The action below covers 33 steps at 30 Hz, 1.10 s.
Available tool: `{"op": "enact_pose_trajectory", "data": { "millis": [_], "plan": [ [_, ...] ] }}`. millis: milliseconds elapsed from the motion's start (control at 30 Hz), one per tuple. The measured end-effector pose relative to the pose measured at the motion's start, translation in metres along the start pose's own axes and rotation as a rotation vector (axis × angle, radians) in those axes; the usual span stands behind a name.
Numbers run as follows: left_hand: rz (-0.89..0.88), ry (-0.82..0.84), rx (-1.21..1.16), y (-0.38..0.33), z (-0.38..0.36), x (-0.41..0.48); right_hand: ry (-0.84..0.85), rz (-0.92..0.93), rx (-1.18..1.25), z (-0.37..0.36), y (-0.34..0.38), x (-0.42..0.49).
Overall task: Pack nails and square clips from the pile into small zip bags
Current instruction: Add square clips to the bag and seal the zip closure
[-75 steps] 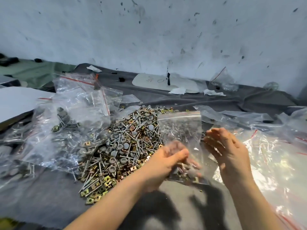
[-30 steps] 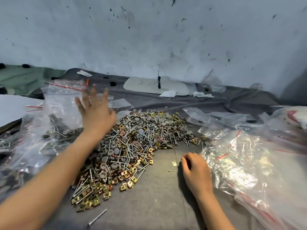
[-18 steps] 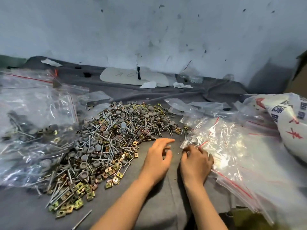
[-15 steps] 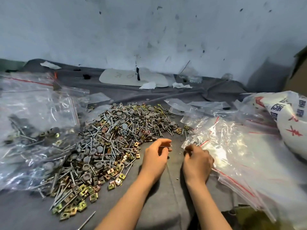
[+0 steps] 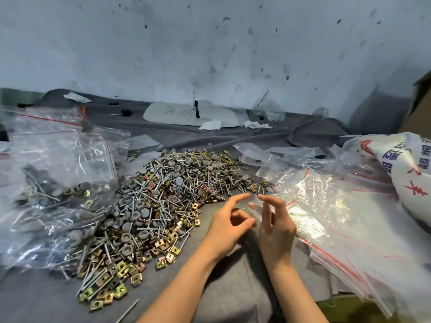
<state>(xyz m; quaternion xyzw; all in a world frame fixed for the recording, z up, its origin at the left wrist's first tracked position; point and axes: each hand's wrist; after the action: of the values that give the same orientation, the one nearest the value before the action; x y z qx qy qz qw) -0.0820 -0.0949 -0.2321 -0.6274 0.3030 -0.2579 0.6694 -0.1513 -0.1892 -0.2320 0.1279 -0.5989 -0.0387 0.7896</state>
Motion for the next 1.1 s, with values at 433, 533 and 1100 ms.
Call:
{"op": "enact_pose_trajectory", "data": {
  "millis": [433,533,1100],
  "plan": [
    [0.101,0.089,-0.925,-0.016,0.025,0.001,0.151,-0.684,0.374,0.005,-0.016,-0.006],
    [0.079,0.094,-0.992,-0.015,0.026,0.0,0.116,-0.82,0.704,0.006,-0.015,-0.004],
    [-0.625,-0.75,0.658,0.002,0.005,-0.011,0.1,-0.917,0.912,0.011,-0.015,-0.002]
  ]
}}
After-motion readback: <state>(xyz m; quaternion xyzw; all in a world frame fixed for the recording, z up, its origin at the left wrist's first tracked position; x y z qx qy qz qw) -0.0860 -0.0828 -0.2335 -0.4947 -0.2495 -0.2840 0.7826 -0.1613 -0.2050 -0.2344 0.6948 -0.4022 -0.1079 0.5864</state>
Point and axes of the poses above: each hand's wrist, its own x-axis towards the middle knuckle, its own z-axis out of the back of the hand, y = z × x, and after that the axes turned 15 degrees about z, right-handed
